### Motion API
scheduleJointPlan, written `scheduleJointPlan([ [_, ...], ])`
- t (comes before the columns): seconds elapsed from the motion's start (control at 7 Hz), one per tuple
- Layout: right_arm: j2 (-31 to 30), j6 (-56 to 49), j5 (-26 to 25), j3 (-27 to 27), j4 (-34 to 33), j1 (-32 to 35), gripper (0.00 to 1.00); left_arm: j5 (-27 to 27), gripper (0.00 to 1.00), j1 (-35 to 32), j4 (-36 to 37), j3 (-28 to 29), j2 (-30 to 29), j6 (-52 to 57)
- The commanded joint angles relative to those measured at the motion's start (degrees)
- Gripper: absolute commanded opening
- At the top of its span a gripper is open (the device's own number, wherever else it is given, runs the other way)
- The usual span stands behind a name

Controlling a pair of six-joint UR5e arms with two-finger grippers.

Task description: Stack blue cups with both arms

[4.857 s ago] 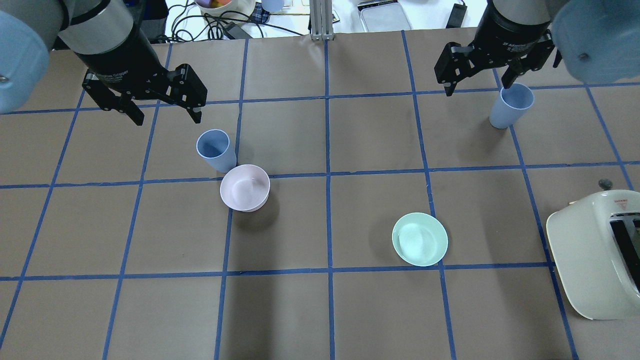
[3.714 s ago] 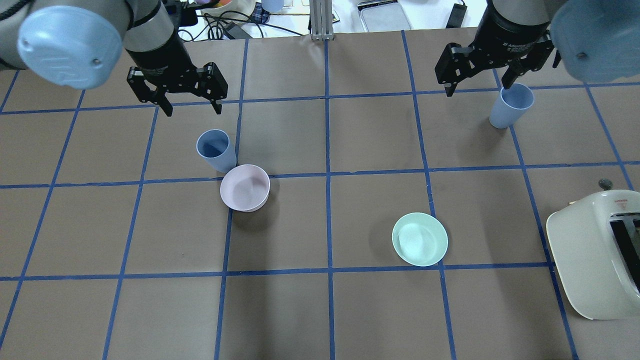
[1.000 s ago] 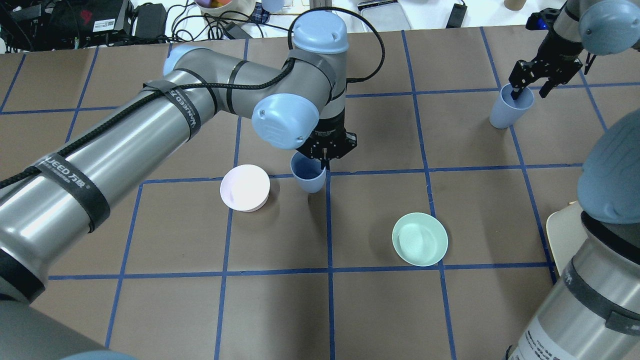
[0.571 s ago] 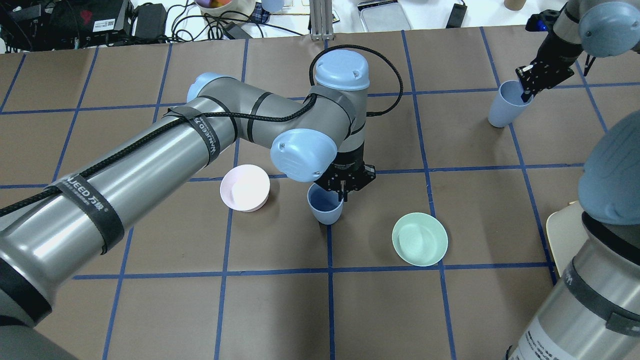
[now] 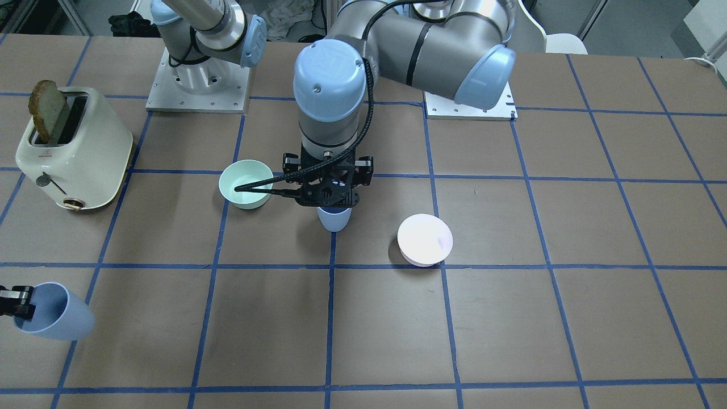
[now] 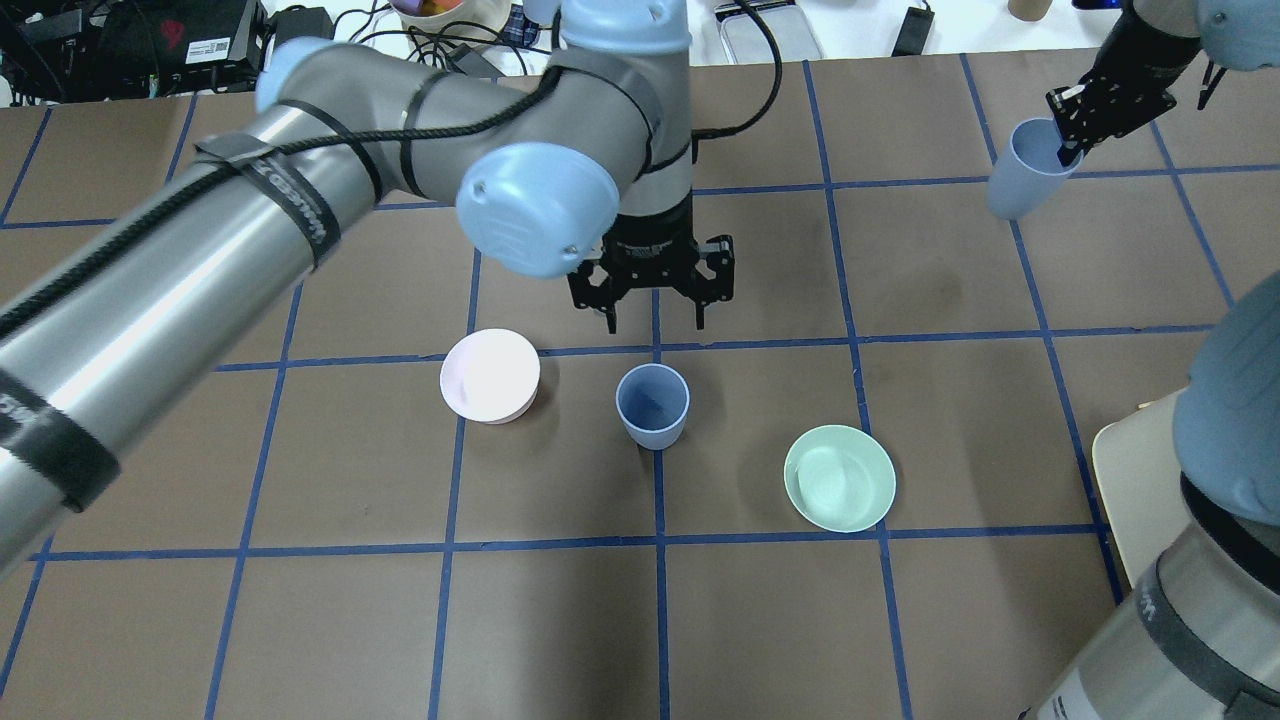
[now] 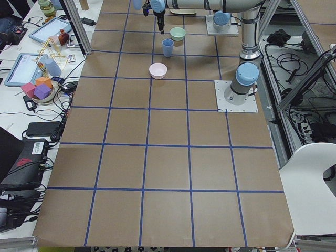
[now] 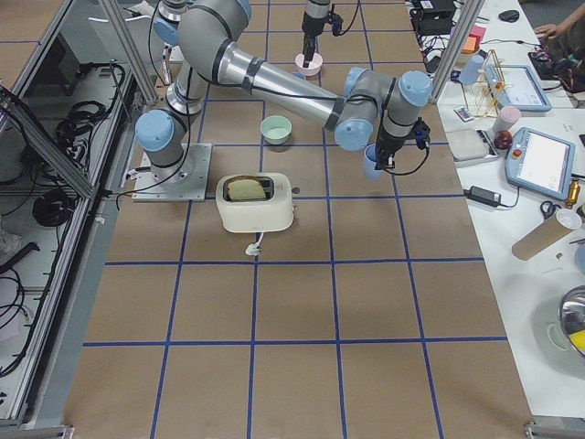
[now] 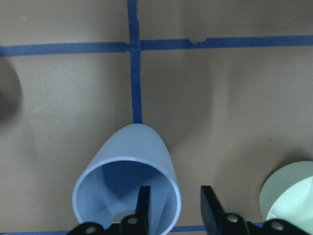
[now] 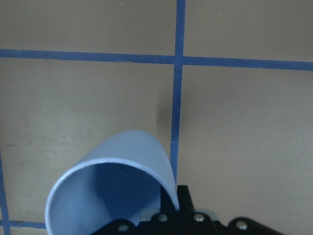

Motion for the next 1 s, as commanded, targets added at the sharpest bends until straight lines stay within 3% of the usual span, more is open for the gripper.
scheduleJointPlan([
  [0.0, -4.9, 10.1, 0.3, 0.5, 4.6, 6.3, 0.00, 0.3, 1.00, 8.1, -7.1, 5.4, 5.8, 8.1],
  [0.29, -8.7, 21.5, -0.1, 1.9, 6.7, 17.0, 0.00, 3.2, 1.00, 14.0, -7.1, 1.5, 11.2, 13.3],
  [0.43, -10.5, 27.6, 0.2, 4.4, 6.0, 22.4, 0.00, 3.4, 1.00, 14.8, -4.4, -3.5, 14.2, 15.3],
  [0.57, -13.2, 33.8, 0.5, 7.4, 5.6, 28.0, 0.00, 3.8, 1.00, 15.2, 3.3, -9.5, 16.8, 15.9],
  [0.86, -13.9, 43.9, 0.0, 12.2, 0.4, 36.7, 0.00, 4.1, 1.00, 15.9, 3.8, -10.1, 18.1, 16.4],
])
